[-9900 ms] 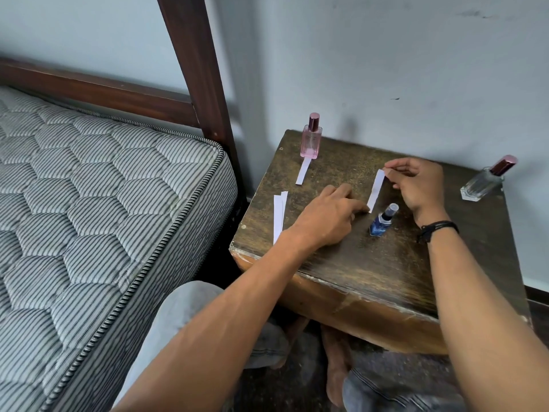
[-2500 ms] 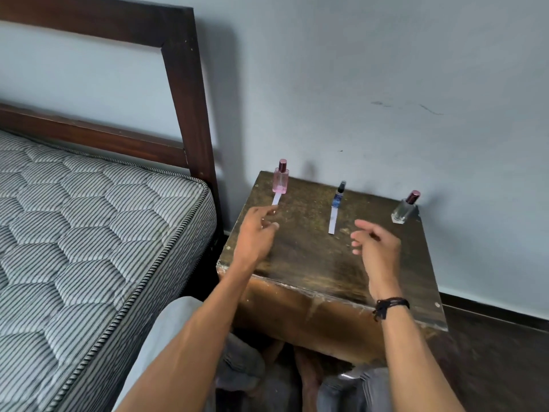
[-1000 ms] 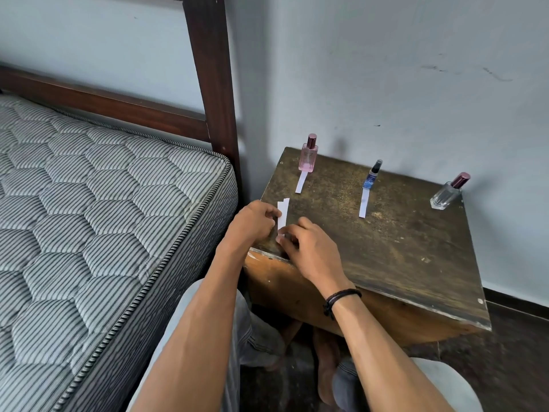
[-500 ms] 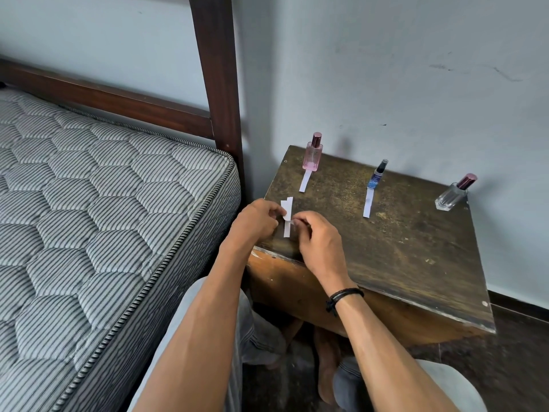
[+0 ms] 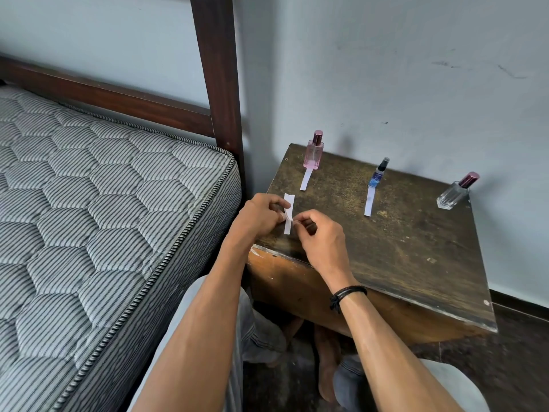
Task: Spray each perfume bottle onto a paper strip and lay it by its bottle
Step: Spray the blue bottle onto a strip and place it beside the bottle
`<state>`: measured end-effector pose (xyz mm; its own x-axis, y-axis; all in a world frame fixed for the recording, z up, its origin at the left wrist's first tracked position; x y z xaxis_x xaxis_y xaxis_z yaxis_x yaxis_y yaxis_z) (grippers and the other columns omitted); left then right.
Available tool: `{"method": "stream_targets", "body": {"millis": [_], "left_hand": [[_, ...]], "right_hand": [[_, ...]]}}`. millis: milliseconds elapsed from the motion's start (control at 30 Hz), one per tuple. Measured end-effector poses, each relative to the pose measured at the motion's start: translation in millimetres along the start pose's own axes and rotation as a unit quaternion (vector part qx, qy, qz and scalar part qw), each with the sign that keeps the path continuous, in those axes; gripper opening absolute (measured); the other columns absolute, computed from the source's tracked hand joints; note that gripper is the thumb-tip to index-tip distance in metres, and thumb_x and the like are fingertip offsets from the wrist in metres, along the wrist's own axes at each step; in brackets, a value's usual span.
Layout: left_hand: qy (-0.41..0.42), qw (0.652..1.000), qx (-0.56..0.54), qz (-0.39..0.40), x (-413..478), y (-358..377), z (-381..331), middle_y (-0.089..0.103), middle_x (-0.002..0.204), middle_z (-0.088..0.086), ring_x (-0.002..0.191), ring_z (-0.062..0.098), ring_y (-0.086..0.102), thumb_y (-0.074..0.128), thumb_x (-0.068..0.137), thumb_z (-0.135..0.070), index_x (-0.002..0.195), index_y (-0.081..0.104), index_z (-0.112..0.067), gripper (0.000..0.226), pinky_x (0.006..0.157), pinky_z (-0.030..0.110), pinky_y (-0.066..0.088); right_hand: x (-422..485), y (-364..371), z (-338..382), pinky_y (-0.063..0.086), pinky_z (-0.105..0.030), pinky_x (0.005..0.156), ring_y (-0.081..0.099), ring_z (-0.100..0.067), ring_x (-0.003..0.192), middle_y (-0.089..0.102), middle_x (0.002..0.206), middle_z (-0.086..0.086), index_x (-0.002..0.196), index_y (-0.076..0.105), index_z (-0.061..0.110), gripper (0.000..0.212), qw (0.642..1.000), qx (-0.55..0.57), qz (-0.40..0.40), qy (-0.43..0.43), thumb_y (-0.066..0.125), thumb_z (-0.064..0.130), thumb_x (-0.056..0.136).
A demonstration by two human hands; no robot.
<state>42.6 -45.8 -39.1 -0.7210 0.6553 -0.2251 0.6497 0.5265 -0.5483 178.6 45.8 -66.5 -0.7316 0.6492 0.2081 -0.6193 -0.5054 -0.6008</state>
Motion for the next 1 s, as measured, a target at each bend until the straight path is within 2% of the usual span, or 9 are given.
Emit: {"method": "stream_targets", "body": {"millis": [67,200,400,500,567,700,833,933,1000], "left_hand": [[-0.006,1.000,0.008,-0.004,0,1,1,0.073,0.094,-0.001,0.094,0.015,0.068,0.069,0.089,-0.008,0.112,0.073,-0.022,0.027,0.088,0.029,0.052],[-0.019,1.000,0.014,-0.009,1,3,1,0.072,0.099,0.000,0.097,0.017,0.068,0.071,0.087,-0.010,0.117,0.071,-0.022,0.032,0.094,0.036,0.053],[-0.032,0.998,0.045,0.000,2,6,2,0.072,0.109,0.003,0.103,0.020,0.067,0.061,0.091,-0.008,0.116,0.072,-0.021,0.030,0.099,0.038,0.052],[-0.036,0.998,0.059,-0.001,2,7,1,0.071,0.114,0.002,0.108,0.020,0.065,0.060,0.093,-0.011,0.118,0.071,-0.023,0.030,0.101,0.038,0.050],[-0.040,0.997,0.063,0.003,2,8,1,0.070,0.118,0.003,0.111,0.022,0.064,0.060,0.093,-0.012,0.120,0.070,-0.023,0.031,0.103,0.040,0.049],[-0.042,0.997,0.065,0.005,3,8,1,0.069,0.117,0.004,0.111,0.024,0.063,0.060,0.093,-0.013,0.125,0.067,-0.023,0.034,0.102,0.041,0.049],[-0.045,0.997,0.067,0.009,4,8,1,0.069,0.118,0.005,0.111,0.024,0.063,0.059,0.094,-0.011,0.128,0.065,-0.023,0.037,0.102,0.041,0.049],[-0.044,0.997,0.067,0.007,5,7,3,0.070,0.116,0.003,0.110,0.023,0.064,0.062,0.093,-0.014,0.128,0.066,-0.024,0.036,0.102,0.040,0.049],[-0.039,0.997,0.065,-0.002,5,7,4,0.070,0.113,0.001,0.108,0.021,0.064,0.062,0.094,-0.016,0.127,0.066,-0.024,0.034,0.101,0.040,0.050]], "right_hand": [[0,1,0,0.060,-0.030,0.077,0.069,-0.007,0.084,0.073,0.092,0.008,0.099,0.075,0.022,0.004,1.000,0.002,0.005,0.004,0.074,0.023,0.096],[-1,2,-3,0.061,-0.032,0.077,0.069,-0.007,0.085,0.074,0.091,0.009,0.098,0.074,0.024,0.005,1.000,0.003,0.009,0.012,0.077,0.026,0.094],[0,4,-6,0.060,-0.037,0.073,0.069,-0.005,0.078,0.072,0.080,0.014,0.087,0.070,0.031,0.011,0.999,0.025,0.011,0.033,0.081,0.033,0.089],[0,5,-7,0.060,-0.038,0.073,0.069,-0.006,0.078,0.073,0.080,0.013,0.086,0.071,0.029,0.012,0.998,0.038,0.012,0.040,0.081,0.034,0.088],[1,4,-8,0.059,-0.031,0.071,0.068,-0.003,0.077,0.072,0.079,0.015,0.085,0.072,0.028,0.012,0.998,0.045,0.007,0.044,0.081,0.035,0.088],[4,0,-7,0.047,-0.008,0.065,0.065,0.005,0.082,0.069,0.079,0.021,0.085,0.073,0.029,0.009,0.998,0.043,-0.016,0.035,0.080,0.032,0.090],[7,-10,-5,0.047,-0.007,0.071,0.066,0.003,0.085,0.071,0.087,0.022,0.090,0.076,0.026,0.003,0.997,0.058,-0.046,0.022,0.077,0.024,0.092],[10,-17,-2,0.053,-0.015,0.074,0.068,-0.004,0.082,0.072,0.090,0.020,0.091,0.076,0.026,0.004,0.994,0.079,-0.071,0.011,0.076,0.022,0.093],[11,-21,-1,0.053,-0.016,0.072,0.069,-0.007,0.081,0.071,0.091,0.018,0.092,0.074,0.027,0.007,0.993,0.075,-0.092,0.000,0.075,0.020,0.094]]}}
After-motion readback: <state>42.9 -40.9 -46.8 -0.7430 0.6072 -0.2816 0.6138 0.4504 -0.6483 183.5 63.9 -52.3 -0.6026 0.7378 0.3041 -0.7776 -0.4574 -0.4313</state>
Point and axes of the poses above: each hand's wrist, its own x-axis towards the middle knuckle, its own y-axis out of the palm, z = x × y, the point moved 1 cm from there along x, towards the middle knuckle
